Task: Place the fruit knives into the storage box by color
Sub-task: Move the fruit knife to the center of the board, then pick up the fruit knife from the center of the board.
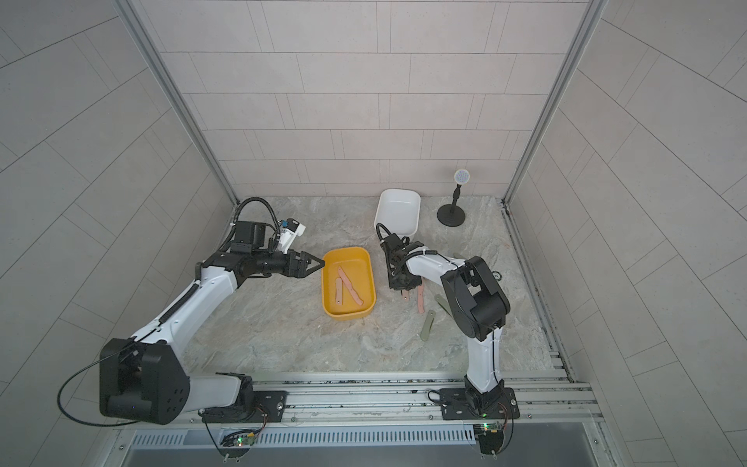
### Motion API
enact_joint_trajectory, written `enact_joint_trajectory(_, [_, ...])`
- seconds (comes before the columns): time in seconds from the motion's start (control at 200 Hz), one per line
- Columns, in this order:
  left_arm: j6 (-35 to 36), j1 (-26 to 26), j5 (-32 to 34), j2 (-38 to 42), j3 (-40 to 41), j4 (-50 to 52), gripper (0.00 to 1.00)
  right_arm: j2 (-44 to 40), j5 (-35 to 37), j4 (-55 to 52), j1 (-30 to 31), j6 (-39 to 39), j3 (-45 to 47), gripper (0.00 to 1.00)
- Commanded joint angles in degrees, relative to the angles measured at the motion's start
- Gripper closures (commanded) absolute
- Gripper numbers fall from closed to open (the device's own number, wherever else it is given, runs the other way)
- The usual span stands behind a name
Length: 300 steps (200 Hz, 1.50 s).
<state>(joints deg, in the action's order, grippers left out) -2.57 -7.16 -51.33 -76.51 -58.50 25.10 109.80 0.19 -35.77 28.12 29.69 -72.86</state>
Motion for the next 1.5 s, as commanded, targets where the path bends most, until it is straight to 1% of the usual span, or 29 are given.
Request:
enact_joint_trajectory(0.0, [0.88,-0.10,-0.96,1.17,0.58,-0.31,0.12,-0.37,-0.47,-2.07,0.73,1.40,1.58,0.75])
enact_joint_trajectory(0.3, [0.94,-0.07,-0.79,1.32,0.84,-0.31,0.12,0.65,0.93,-4.25,0.65,0.29,-2.40,0.66])
enact_joint_trajectory(0.54, [1.15,-0.05,-0.51,1.22,0.92,-0.24,0.12,3.16,1.00,-5.03,-0.25,-0.84,-5.73,0.62])
enact_joint_trajectory(0.881, [1.25,-0.07,-0.29,0.93,0.89,-0.23,0.12,5.42,0.64,-5.40,-1.83,-1.81,-8.34,0.63])
enact_joint_trajectory(1.046, [1.27,-0.08,-0.35,0.85,0.91,-0.14,0.12,6.04,0.33,-5.30,-2.28,-2.12,-8.59,0.64])
enact_joint_trajectory(1.276, [1.31,-0.07,-0.13,0.86,0.84,-0.15,0.12,6.00,-0.36,-5.08,-2.29,-2.09,-7.67,0.69])
enact_joint_trajectory(1.496, [1.32,-0.05,-0.08,0.93,0.84,-0.14,0.12,4.93,-0.74,-4.25,-2.20,-1.35,-5.31,0.69])
